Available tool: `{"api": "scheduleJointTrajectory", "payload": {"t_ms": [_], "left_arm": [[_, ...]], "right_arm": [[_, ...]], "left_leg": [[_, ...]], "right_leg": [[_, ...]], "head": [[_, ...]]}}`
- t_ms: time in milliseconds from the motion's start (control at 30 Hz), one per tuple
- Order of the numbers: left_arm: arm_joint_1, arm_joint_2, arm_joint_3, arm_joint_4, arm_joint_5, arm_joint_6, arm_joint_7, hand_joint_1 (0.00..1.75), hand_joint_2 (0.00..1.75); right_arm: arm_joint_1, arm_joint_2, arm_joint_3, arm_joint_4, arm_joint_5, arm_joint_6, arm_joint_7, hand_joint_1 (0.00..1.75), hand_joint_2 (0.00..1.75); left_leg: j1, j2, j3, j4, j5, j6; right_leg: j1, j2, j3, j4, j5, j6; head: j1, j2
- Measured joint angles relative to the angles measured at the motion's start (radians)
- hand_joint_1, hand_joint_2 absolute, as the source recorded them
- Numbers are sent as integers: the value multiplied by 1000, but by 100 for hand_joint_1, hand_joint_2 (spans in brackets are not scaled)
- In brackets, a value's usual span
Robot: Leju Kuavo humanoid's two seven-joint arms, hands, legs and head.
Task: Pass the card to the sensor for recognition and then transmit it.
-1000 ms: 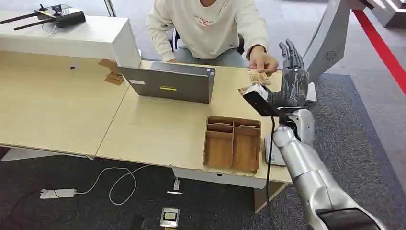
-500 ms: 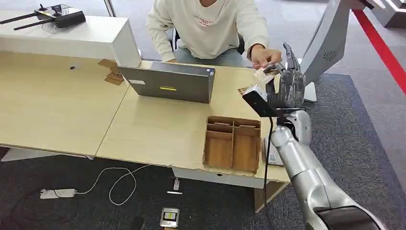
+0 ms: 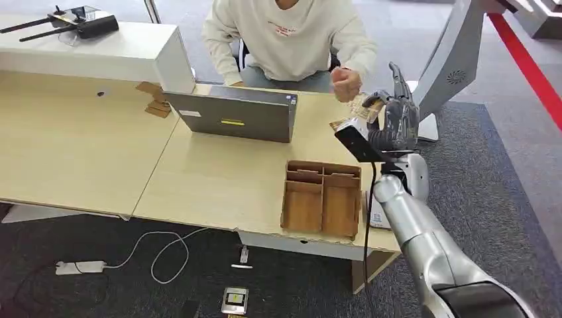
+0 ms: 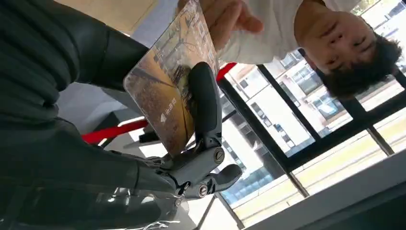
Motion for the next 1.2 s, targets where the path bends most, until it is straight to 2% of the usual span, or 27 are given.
{"api": "scheduleJointTrajectory", "payload": {"t_ms": [300,567,867,1200], "left_arm": [[4,0,1,0,37,6,-10,0,0],[17,-1,1,0,84,12,-17,0,0],[13,-2,1,1,87,3,34,0,0],[2,-8,1,2,98,-3,47,0,0]], "right_arm": [[-10,-23,-1,16,-72,15,13,175,175],[22,-115,-20,29,-155,43,32,175,175],[78,-209,-35,27,-158,112,50,175,175],[127,-243,-35,16,-130,138,74,175,175]], "left_leg": [[0,0,0,0,0,0],[0,0,0,1,0,0],[0,0,0,1,0,0],[0,0,0,0,0,0]], "right_leg": [[0,0,0,0,0,0],[-1,0,-1,-1,0,0],[0,0,-1,-1,0,0],[0,0,-1,-1,0,0]], "head": [[0,0],[0,0],[0,0],[0,0]]}}
